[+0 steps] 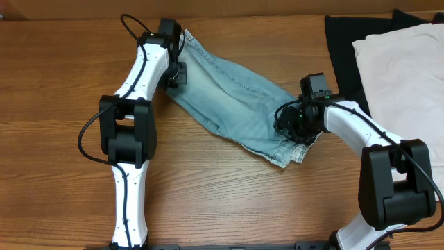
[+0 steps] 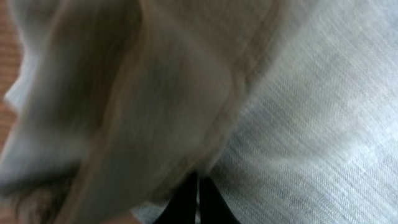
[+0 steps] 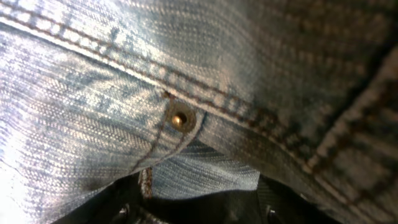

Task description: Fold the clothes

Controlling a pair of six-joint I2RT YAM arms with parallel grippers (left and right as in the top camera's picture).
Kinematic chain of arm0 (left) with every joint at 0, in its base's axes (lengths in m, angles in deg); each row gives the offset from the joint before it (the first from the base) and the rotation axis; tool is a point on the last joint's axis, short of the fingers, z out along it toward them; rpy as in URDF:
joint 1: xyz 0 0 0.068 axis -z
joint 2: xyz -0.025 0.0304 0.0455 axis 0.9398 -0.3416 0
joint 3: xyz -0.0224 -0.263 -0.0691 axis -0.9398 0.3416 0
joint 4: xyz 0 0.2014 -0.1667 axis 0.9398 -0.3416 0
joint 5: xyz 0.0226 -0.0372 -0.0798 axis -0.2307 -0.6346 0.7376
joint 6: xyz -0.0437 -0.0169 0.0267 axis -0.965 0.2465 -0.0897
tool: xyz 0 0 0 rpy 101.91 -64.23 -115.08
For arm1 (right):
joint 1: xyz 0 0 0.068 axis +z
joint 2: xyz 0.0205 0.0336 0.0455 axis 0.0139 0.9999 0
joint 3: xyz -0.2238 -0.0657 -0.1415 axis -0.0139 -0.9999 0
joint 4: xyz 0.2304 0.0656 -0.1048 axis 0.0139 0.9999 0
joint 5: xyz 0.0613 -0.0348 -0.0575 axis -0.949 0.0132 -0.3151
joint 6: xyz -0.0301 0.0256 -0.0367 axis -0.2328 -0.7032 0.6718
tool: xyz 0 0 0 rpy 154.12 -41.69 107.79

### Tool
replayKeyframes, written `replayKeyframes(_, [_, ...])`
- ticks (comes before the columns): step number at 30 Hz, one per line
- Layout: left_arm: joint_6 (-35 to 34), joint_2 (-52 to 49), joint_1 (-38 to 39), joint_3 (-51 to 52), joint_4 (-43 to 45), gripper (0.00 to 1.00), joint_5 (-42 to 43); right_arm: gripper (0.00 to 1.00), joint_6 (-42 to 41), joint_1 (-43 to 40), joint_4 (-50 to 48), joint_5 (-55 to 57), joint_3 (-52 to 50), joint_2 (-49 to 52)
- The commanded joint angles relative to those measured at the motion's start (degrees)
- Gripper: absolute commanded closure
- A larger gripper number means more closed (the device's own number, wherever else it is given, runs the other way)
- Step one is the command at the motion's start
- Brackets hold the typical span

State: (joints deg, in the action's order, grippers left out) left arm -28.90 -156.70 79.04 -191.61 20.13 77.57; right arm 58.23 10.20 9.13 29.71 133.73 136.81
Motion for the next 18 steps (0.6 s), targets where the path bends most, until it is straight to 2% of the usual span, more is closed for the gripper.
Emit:
replayKeyframes(1, [-3.4,-2.8,0.2,0.5,-4.6,0.96,-2.0,0.32,1.4,0.2,3.0,-2.4,3.3,-3.5])
replayKeyframes(8, [-12.1,-2.8,-0.6,0.5,-16.9,0.96,-5.9,0.18,2.4,0.2,7.0,-2.4,6.5,-6.7])
replayKeyframes(13, [-12.5,-2.8,-1.3,0.5,-24.2,0.78,-6.1,0.12,2.4,0.2,7.4,-2.4,6.5,-6.7])
replayKeyframes(16, [-12.4,-2.8,-1.4,0.5,-28.3,0.71,-6.1,0.11,2.4,0.1,8.0,-2.5,6.5,-6.7])
replayKeyframes(18, [-11.9,-2.8,-1.3,0.5,-30.5,0.71,-6.1,0.09,2.4,0.1,9.1,-2.4,6.5,-6.7])
